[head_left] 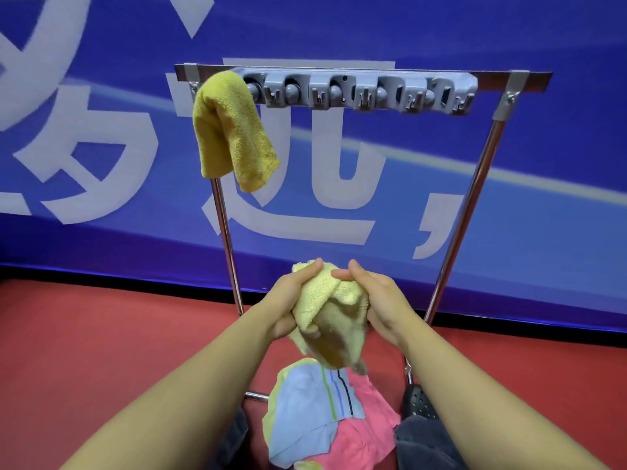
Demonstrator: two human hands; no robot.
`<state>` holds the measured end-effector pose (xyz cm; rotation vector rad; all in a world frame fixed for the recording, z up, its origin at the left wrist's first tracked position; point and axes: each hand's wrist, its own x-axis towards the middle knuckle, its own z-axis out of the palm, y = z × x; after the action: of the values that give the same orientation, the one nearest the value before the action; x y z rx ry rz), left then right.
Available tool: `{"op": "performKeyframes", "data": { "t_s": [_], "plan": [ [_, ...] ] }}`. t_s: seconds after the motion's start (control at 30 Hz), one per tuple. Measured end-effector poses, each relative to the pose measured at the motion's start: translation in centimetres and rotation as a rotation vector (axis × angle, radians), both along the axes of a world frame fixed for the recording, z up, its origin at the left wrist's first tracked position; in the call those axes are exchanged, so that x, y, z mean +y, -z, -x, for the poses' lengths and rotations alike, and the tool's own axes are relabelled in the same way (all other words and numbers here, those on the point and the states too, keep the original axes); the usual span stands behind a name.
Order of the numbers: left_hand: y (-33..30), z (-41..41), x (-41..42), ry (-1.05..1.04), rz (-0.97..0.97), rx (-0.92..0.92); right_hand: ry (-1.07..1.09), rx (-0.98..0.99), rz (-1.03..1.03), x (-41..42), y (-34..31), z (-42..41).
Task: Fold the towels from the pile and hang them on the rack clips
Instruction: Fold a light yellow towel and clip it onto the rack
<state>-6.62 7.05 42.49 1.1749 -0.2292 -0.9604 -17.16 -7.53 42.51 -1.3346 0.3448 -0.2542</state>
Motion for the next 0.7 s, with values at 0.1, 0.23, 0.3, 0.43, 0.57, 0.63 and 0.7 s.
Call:
{"op": "performKeyframes", "data": {
  "t_s": [0.1,0.23,0.3,0.43,0.57,0.63,0.7],
  "plan": [
    [-0.5,0.0,-0.1,-0.014,-0.039,-0.099,-0.008,-0.003,-0.139,-0.2,-0.1,0.0],
    [-1.0,0.0,0.1,0.021,-0.099,-0.198,-0.017,0.007,-0.289,0.2,-0.2,-0.1],
    [-1.2,-0.2,0.5,0.042,-0.111,-0.222,-0.034,-0.008,-0.312,0.1,-0.1,-0.1],
    [-1.2,-1.4,1.1,-0.104,-0.19,-0.311,0.001,-0.074,-0.316,-0.1,-0.4,-0.1],
    [-1.1,-2.4,1.8,-0.199,-0.383,-0.467,0.084,-0.078,-0.31,-0.6,-0.5,-0.2],
    [-1.5,-2.5,2.3,-0.176,-0.401,-0.498,0.095,-0.082,-0.304,-0.8,-0.6,-0.1],
    [-1.7,-2.3,2.4,-0.137,-0.391,-0.494,0.091,-0.091,-0.305,-0.8,-0.8,-0.2]
  ]
}}
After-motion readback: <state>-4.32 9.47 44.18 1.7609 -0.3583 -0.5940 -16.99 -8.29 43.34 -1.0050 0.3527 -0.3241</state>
